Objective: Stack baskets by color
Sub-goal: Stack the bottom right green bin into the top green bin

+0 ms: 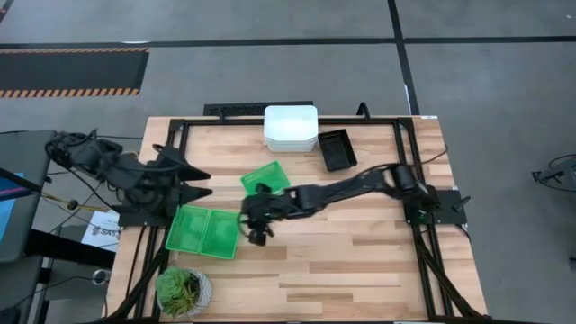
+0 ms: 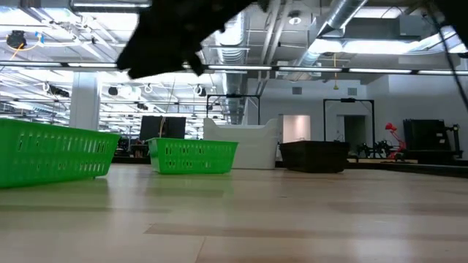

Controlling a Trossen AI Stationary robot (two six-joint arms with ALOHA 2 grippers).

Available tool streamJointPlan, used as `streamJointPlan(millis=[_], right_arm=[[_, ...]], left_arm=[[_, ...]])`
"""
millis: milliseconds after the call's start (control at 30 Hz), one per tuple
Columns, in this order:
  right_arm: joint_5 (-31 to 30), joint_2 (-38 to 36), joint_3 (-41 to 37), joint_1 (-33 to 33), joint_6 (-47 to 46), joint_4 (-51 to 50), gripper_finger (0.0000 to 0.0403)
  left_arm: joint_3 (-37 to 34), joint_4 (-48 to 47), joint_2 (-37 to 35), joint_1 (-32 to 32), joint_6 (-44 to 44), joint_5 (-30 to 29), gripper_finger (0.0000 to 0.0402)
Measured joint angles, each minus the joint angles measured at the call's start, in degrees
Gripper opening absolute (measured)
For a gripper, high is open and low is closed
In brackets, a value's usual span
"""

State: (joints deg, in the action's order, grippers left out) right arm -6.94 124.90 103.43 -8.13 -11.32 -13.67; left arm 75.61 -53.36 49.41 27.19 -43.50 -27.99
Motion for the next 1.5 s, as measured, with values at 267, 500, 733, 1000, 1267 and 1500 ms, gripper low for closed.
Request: streamJointPlan(millis=[267,500,733,1000,1267,1500], right_arm=[[3.0,17.2,23.8,2.6,5.8,-9.8,0.0223],[6.8,24.4,30.9,4.6,5.7,-13.5,0.0224],[7.2,24.8,31.0,5.4,5.3,-17.9,0.0206],[7.2,24.8,31.0,5.6,3.0,-22.8,0.0094],[7.3,23.5,31.0,5.6,-2.5,-24.0,0.0011],[6.5,15.5,31.0,7.5,-3.4,-28.4,0.0005]], left_arm=[[0.0,-7.4,0.0,1.4,-4.3,-2.6,0.0256],[0.0,-7.7,0.2,1.4,-4.3,-3.0,0.0256],[0.0,-7.8,0.2,1.3,-3.8,-3.2,0.0256],[-0.1,-7.8,0.2,1.3,-3.3,-4.2,0.0256],[0.0,-7.7,0.2,1.3,-3.5,-5.5,0.0256],[-0.1,-5.5,-0.8,1.3,-3.6,-7.5,0.0256]])
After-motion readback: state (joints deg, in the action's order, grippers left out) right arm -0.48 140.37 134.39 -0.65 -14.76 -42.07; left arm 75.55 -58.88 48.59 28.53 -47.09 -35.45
